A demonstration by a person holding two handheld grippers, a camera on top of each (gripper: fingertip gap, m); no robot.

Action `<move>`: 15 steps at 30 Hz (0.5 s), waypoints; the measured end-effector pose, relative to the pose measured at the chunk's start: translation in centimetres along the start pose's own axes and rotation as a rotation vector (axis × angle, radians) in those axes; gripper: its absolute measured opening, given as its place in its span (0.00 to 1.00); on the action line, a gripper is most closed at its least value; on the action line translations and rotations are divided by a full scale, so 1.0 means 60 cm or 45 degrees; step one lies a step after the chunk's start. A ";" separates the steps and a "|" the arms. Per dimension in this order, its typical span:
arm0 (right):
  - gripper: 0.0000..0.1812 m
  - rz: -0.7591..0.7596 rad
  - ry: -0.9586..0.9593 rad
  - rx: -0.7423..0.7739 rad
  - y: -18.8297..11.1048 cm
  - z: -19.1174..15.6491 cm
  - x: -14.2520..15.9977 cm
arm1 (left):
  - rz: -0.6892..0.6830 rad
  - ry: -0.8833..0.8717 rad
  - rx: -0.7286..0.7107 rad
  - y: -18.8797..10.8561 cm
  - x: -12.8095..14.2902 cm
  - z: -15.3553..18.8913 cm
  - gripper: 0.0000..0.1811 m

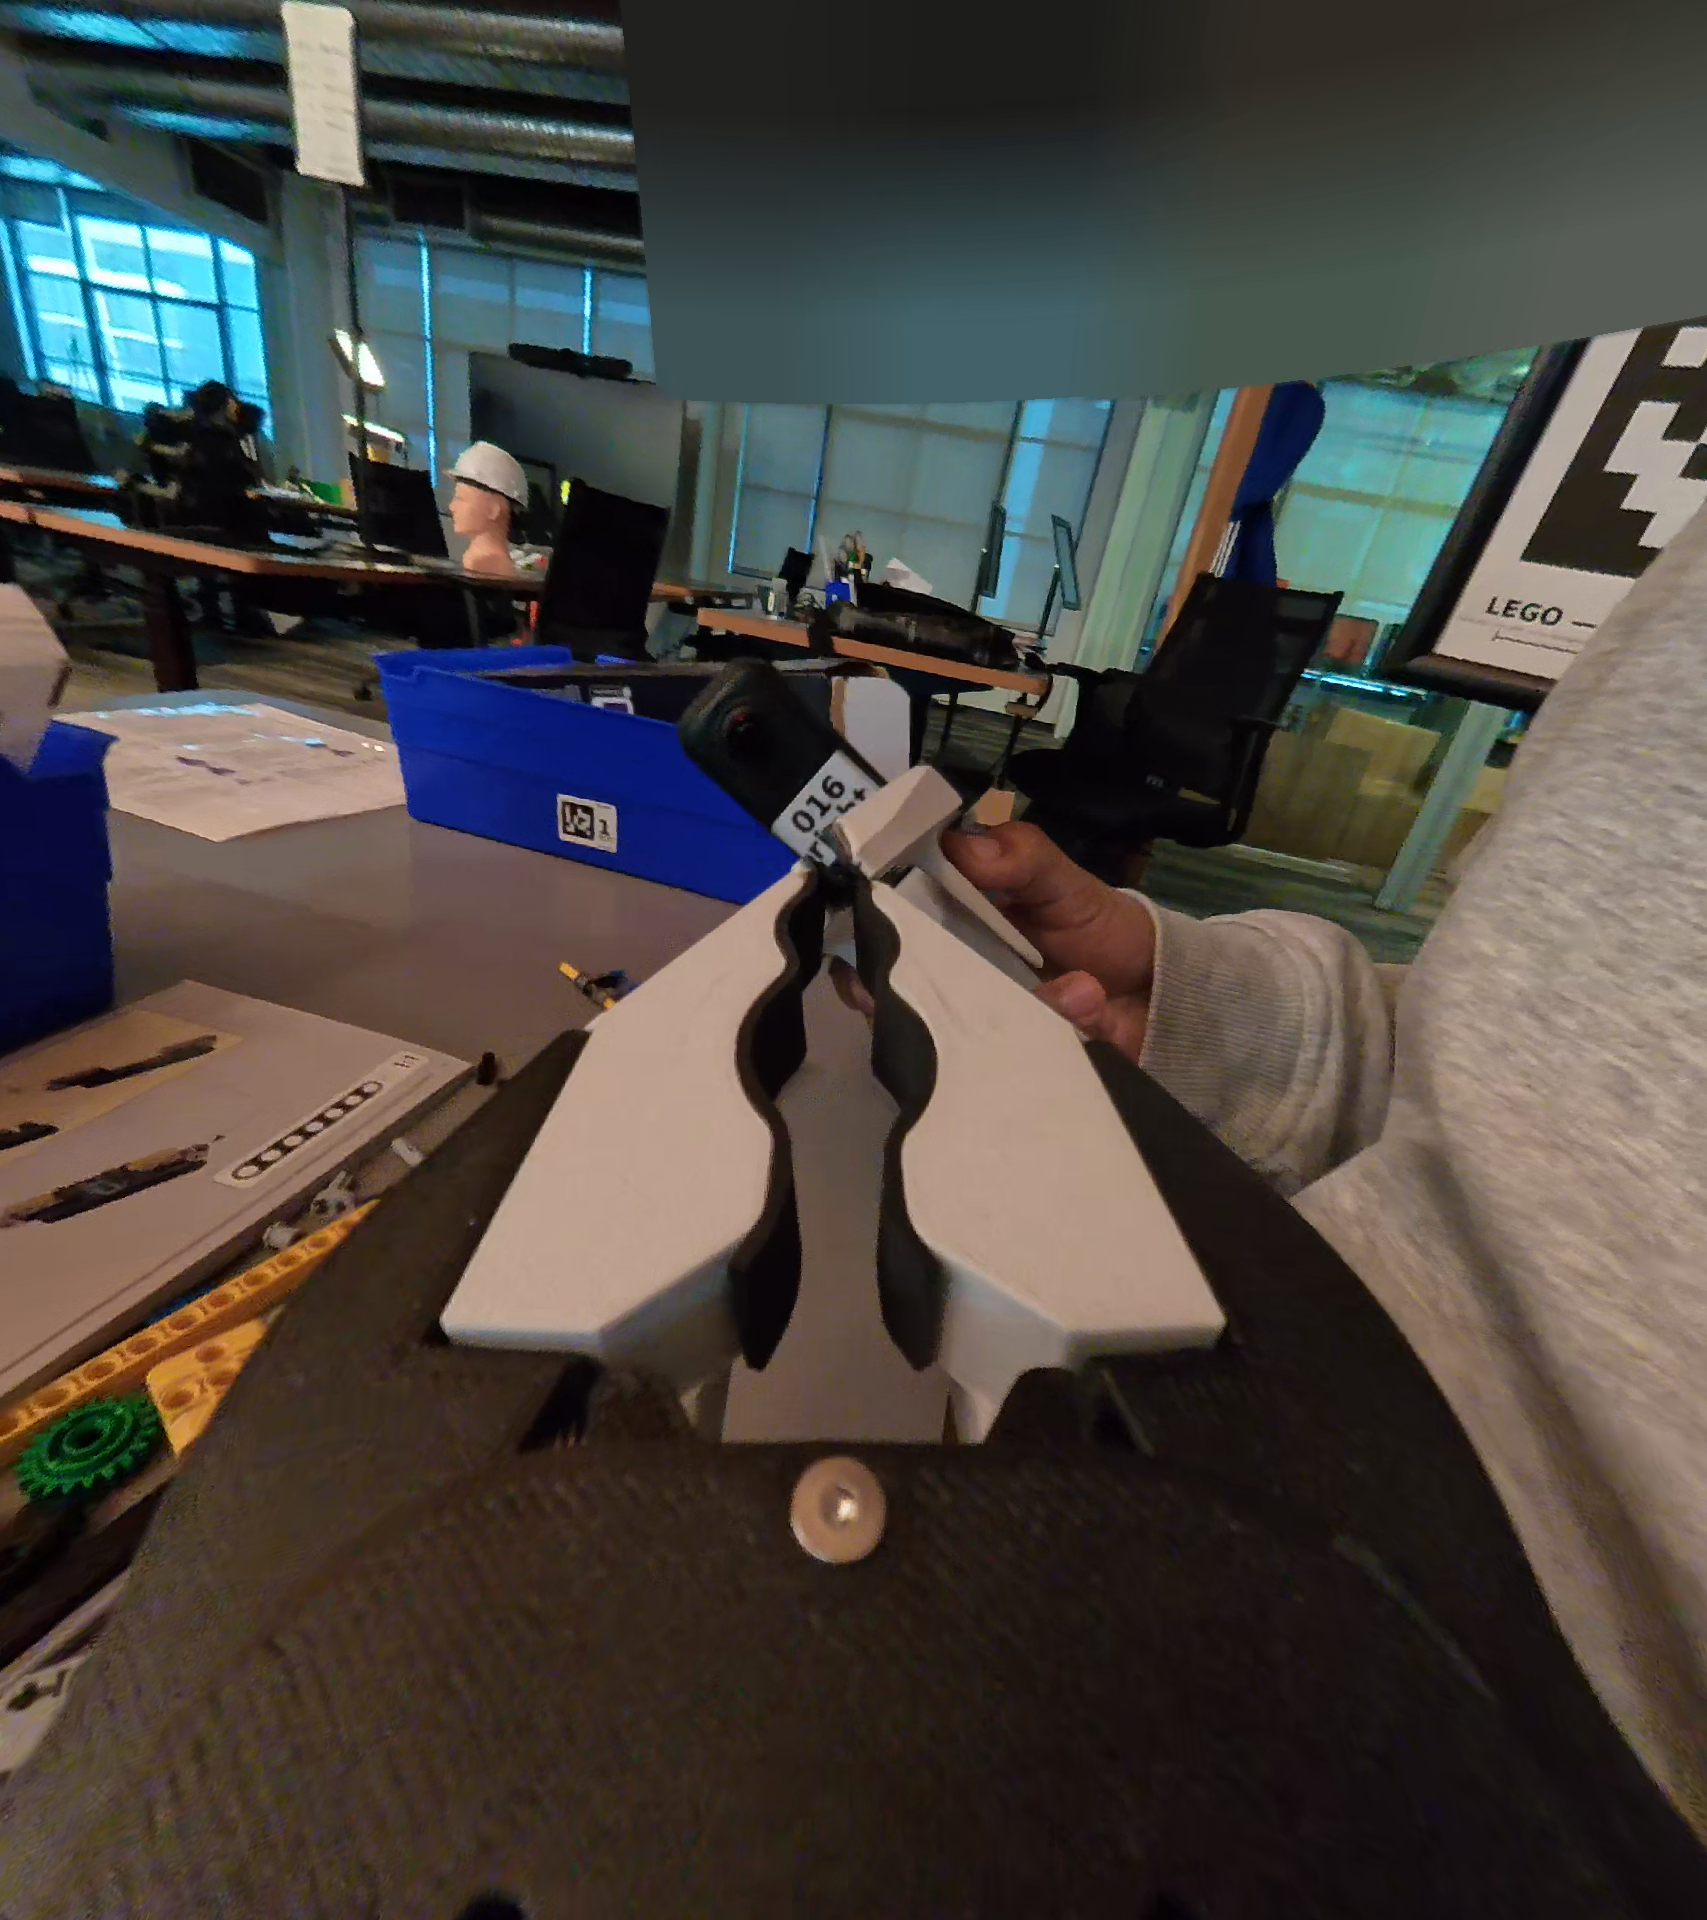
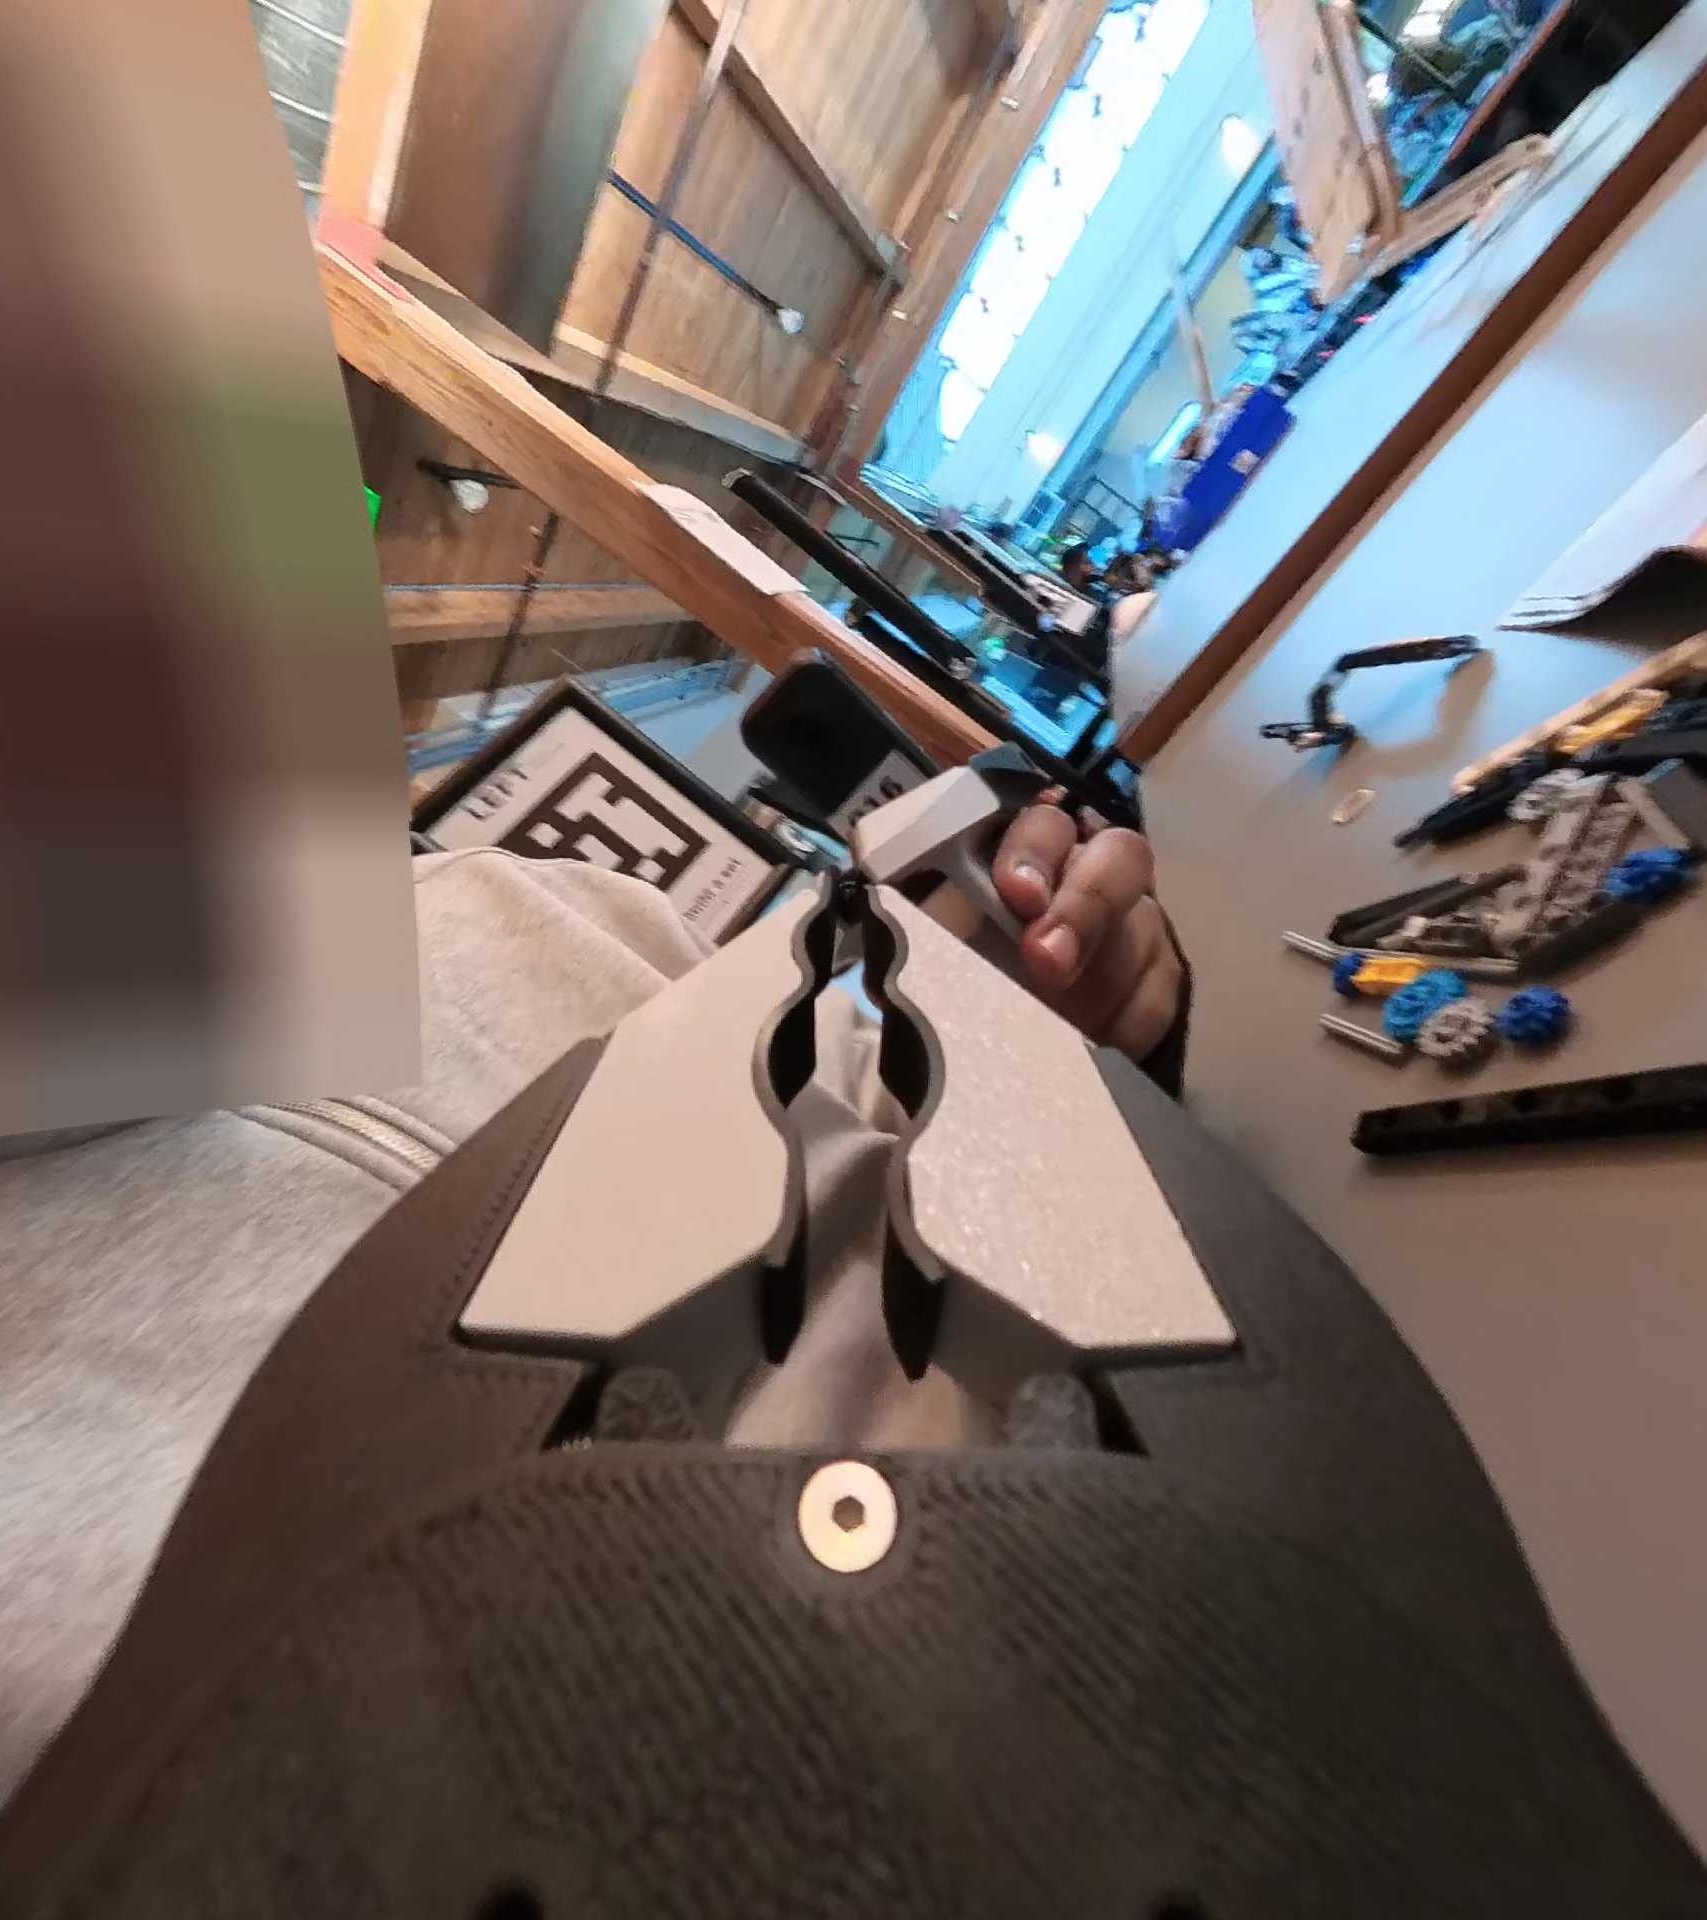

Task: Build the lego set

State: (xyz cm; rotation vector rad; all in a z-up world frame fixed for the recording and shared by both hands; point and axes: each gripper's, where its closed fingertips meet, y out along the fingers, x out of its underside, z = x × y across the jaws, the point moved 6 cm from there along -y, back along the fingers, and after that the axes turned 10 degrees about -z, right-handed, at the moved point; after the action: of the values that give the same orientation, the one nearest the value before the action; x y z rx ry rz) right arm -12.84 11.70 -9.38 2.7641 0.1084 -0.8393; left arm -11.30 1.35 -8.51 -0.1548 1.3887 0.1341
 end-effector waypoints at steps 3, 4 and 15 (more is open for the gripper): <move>0.01 0.001 -0.013 0.055 -0.002 0.003 -0.002 | -0.020 0.011 -0.025 -0.001 0.003 -0.005 0.02; 0.01 0.016 -0.018 0.057 -0.004 0.002 -0.004 | -0.007 0.014 -0.038 -0.002 0.002 -0.006 0.02; 0.01 0.015 -0.011 0.075 -0.012 0.002 -0.006 | -0.023 0.034 -0.040 -0.004 0.005 -0.007 0.00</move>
State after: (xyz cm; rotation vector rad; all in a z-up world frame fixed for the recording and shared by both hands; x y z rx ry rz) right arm -13.29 12.36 -9.44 2.8127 0.0673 -0.8651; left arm -11.62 1.01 -8.90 -0.1959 1.4123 0.1391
